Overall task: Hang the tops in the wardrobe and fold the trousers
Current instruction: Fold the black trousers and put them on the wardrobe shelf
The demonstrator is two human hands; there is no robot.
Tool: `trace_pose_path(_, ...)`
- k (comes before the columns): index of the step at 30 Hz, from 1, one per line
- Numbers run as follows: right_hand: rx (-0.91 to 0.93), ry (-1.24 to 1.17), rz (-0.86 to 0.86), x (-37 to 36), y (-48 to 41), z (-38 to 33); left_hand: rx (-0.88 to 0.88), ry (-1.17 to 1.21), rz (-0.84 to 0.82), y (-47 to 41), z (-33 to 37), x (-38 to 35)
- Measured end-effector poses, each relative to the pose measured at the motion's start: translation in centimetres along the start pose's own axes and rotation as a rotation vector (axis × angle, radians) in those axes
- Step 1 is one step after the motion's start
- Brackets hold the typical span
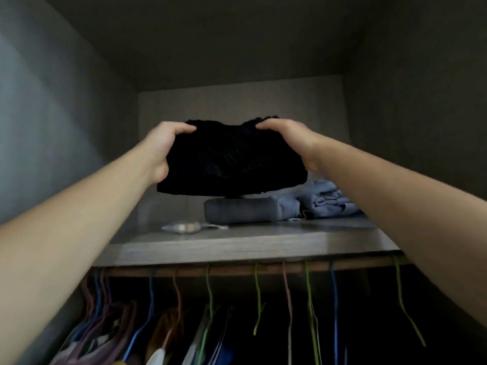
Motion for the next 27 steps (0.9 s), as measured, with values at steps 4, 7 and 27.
trace_pose_path(4, -0.02, 0.009, 0.113, 1.3, -4.5, 1.1, 0.008, 0.024, -0.103, -5.8, -0.8, -1.2)
trace_pose_path(7, -0.049, 0.011, 0.175, 2.5, -6.6, 2.0, 0.003, 0.057, -0.135, -9.1, -1.1, -2.4)
trace_pose_path(27, -0.406, 0.985, -0.173, 1.9, -8.9, 10.8, 0.149, -1.026, -0.467, -10.3, -9.1, -5.4)
Point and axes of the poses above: each hand's wrist, its own y-axis away from the middle knuckle, its own x-axis out of the back of the hand, z = x × y, the point moved 2 cm from there along -y, towards the middle knuckle, and after that the axes turned 15 degrees about -y, right-handed, at the moved point
